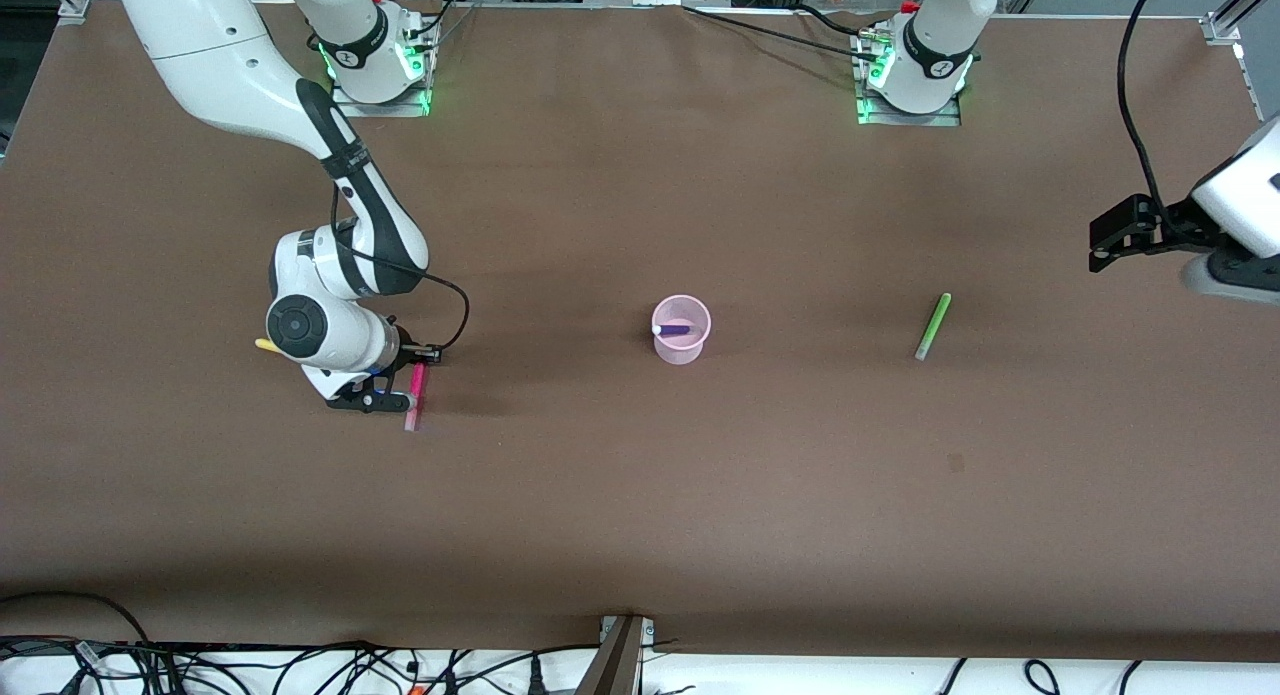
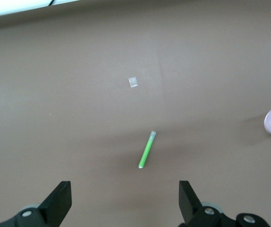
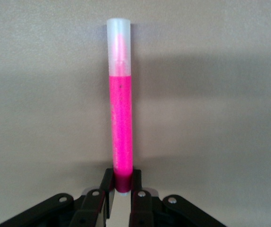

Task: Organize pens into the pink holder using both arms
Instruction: 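Return the left gripper to rest while the right gripper lifts the marker, then carry the pink marker upright over the cup with the right gripper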

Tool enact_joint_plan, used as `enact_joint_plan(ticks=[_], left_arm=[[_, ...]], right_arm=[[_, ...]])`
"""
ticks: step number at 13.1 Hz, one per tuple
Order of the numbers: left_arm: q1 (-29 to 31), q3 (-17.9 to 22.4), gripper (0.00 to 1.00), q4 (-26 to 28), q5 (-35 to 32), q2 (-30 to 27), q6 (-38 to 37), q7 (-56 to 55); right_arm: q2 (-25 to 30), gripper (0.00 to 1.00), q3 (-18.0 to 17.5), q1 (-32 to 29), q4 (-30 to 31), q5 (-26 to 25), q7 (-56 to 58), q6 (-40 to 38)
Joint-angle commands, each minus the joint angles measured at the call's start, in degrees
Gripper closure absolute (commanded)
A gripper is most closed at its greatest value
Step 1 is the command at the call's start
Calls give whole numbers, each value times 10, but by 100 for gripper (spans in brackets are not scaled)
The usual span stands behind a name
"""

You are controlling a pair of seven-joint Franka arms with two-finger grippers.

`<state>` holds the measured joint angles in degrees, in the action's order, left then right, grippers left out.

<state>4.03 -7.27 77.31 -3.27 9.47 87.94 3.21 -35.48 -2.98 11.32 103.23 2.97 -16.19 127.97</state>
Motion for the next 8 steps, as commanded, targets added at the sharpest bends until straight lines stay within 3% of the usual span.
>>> enact_joint_plan(ticks=[1,2,3,6,8], left_arm=[[-55,81,0,127,24,-76,92,-26],[-54,82,0,175,24,-93,111,-29],[-50,82,0,180,24,-96,124,-28],[-48,82,0,134,23,-66,101,-26],[-47,81,0,122,24,-69,37,-22]], right_arm=[[-9,100,-4,2,-74,41,-23,-97],[-10,100,-4,6,-95,65,-26,-131],[-10,100,-4,12,-113,86,-31,-160],[-12,100,-4,34,-163,128,-108,-234],[-12,100,-4,66,-193,188,-192,-264]])
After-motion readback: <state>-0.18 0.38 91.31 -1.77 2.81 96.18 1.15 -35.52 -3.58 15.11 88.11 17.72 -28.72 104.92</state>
